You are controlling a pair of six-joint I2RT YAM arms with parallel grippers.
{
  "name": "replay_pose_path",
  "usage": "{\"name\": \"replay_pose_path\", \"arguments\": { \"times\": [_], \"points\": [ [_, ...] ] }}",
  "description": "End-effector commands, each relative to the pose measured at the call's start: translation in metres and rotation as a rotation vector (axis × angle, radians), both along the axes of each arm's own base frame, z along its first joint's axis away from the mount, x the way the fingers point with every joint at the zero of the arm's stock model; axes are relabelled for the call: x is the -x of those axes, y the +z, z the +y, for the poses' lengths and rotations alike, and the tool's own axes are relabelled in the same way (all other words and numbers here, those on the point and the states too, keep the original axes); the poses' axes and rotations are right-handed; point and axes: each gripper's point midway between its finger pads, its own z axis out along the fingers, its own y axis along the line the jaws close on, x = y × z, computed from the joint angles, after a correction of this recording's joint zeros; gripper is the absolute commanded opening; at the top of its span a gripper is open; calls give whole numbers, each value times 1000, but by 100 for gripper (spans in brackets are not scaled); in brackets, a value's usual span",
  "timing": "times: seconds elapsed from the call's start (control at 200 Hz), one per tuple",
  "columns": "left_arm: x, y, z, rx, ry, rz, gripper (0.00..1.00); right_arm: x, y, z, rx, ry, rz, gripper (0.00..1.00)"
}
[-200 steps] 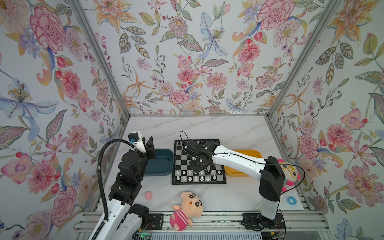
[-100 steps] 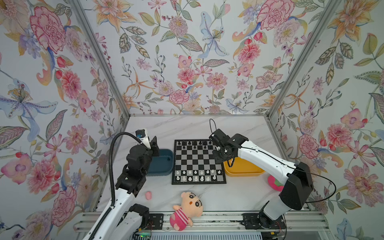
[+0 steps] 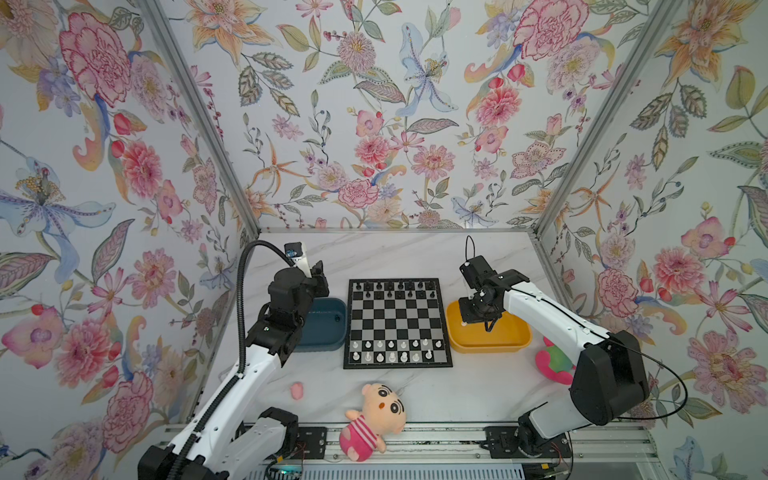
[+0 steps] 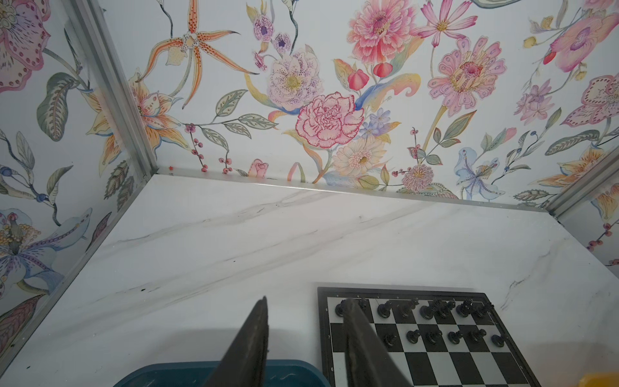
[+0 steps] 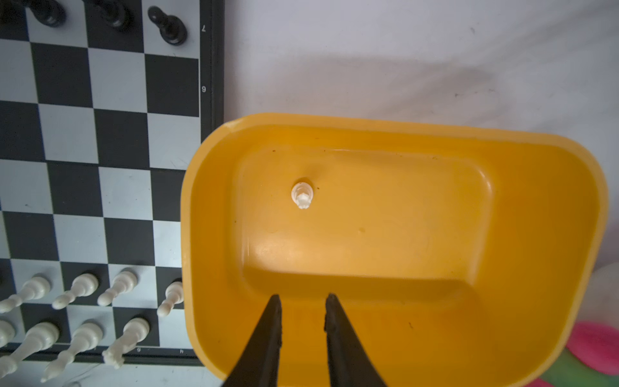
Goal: Set up the chess pieces on the board
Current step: 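Lower the open right gripper onto the last white pawn in the yellow tray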
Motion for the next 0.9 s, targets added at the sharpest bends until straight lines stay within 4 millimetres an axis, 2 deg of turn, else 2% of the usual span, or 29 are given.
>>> {"name": "replay_pose_path", "arguments": {
  "times": [0.0,0.36,0.621,0.891],
  "points": [
    [-11,18,-5,36,-17,-29,38,-9,-12,2,-32,23,8,25],
    [-25,9,-11,21,-22,25,38,-25,-39,-4,-68,5,50,24],
    [-28,7,-14,23,-31,33,38,-29,-55,-2,-80,5,77,24],
    [-30,5,-15,19,-38,42,39,-25,-67,-3,-77,4,113,24]
  ]
}}
